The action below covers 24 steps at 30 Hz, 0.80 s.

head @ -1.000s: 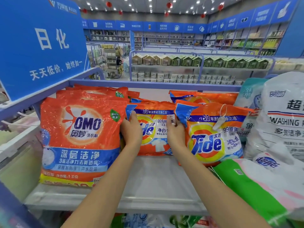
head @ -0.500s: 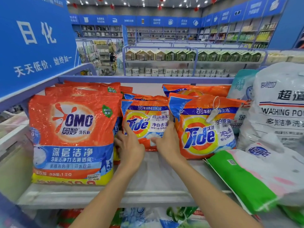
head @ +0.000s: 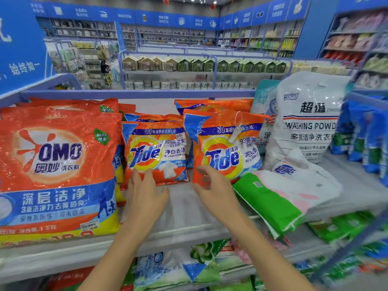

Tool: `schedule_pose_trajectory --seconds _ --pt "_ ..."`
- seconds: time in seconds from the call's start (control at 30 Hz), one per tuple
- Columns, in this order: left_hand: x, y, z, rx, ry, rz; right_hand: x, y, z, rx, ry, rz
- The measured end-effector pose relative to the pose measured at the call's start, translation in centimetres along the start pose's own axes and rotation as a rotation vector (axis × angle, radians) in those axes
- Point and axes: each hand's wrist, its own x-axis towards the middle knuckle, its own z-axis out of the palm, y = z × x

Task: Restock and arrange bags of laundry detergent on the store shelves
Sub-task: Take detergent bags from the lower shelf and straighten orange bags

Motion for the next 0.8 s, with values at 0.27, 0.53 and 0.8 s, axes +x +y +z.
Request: schedule_pose_trajectory --seconds 0.27,0.53,0.8 --pt "-5.9 4.8 1.0 -0.131 -0.193 0.242 -6.7 2.6 -9.5 0.103 0.191 0.127" --pt "-7.4 13.3 5.1 -0.258 -0.228 0.406 -9.2 7.0 -17.6 -0.109 0.416 0.304" --pt "-4.4 19.2 10.3 0.08 -0.349 0.08 -9.7 10.4 -19.6 -0.151 0.29 0.433"
